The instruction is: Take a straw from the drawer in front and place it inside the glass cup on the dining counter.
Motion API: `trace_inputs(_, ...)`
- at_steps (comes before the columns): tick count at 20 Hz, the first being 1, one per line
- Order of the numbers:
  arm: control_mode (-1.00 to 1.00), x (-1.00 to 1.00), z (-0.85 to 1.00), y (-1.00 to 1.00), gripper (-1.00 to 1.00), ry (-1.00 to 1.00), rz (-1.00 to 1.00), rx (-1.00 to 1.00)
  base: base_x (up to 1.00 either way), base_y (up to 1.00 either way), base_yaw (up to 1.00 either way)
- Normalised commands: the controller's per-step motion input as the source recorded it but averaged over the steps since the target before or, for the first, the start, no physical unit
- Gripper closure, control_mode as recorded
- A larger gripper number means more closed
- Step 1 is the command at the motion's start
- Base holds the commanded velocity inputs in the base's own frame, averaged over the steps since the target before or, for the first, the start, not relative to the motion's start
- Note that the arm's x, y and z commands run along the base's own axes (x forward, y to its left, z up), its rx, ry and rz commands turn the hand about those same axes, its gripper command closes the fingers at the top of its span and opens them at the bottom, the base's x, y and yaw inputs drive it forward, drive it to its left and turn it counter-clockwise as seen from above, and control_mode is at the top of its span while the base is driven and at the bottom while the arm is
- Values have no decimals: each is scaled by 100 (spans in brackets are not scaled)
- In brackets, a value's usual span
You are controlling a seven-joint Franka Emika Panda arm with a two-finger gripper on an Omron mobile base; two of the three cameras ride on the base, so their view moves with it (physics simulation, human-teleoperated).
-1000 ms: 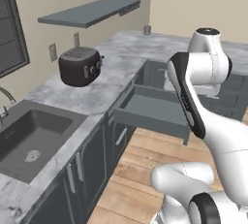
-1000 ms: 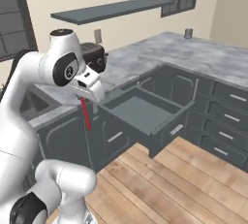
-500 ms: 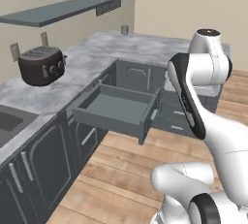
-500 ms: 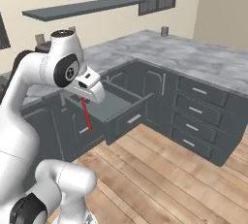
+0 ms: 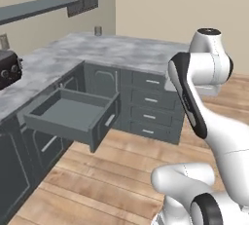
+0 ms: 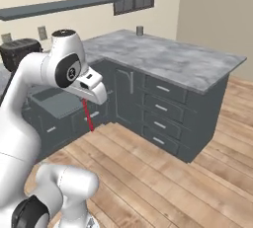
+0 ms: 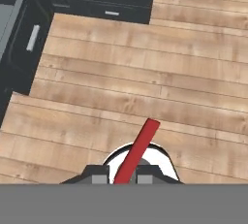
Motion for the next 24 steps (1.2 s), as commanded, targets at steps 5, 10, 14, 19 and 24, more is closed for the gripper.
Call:
trace_inputs(5, 100, 0, 0, 0, 100, 0, 0, 0, 43, -100, -19)
trace_inputs(10, 100, 0, 0, 0, 100, 0, 0, 0, 62, -100, -25)
trace_inputs(14, 100, 0, 0, 0, 100, 0, 0, 0, 66, -100, -30)
trace_inputs(19, 100, 0, 0, 0, 100, 0, 0, 0, 72, -100, -27)
trace_inputs(24, 100, 0, 0, 0, 100, 0, 0, 0, 94, -97, -12)
